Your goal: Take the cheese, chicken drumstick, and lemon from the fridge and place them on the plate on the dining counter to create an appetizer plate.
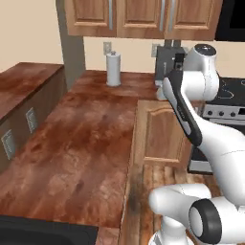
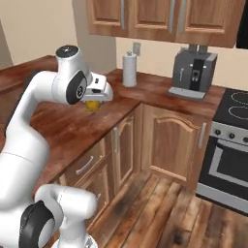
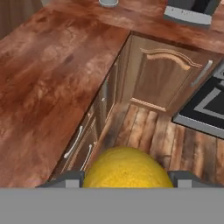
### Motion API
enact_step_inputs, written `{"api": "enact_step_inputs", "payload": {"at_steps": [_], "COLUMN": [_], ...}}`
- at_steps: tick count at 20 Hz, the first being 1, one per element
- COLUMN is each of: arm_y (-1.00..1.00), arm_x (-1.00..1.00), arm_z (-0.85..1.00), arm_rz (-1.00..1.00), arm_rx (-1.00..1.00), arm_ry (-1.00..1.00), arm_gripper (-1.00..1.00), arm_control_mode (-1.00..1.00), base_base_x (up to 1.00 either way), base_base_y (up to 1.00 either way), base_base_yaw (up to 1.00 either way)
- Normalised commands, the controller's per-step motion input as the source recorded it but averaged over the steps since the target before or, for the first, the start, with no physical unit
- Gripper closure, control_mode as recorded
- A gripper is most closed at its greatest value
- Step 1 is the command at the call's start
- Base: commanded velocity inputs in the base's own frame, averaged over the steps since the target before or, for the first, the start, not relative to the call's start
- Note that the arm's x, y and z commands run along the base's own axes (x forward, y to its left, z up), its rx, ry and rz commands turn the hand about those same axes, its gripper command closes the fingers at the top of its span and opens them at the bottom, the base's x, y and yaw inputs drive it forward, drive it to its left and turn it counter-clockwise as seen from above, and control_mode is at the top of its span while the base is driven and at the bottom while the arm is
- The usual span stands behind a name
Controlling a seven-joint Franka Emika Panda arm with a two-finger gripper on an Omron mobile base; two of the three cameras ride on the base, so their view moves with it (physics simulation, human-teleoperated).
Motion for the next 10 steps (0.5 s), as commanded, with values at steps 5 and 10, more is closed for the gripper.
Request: {"api": "enact_step_inputs", "payload": {"at_steps": [5,10], "arm_y": [0.0,0.0], "arm_x": [0.0,0.0], "arm_z": [0.0,0.0], "arm_rz": [0.0,0.0], "arm_rx": [0.0,0.0], "arm_ry": [0.0,0.0], "arm_gripper": [1.0,1.0], "arm_control_mode": [1.0,1.0], "base_base_x": [-0.86,-1.0], "base_base_y": [0.0,0.0], "base_base_yaw": [0.62,0.49]}}
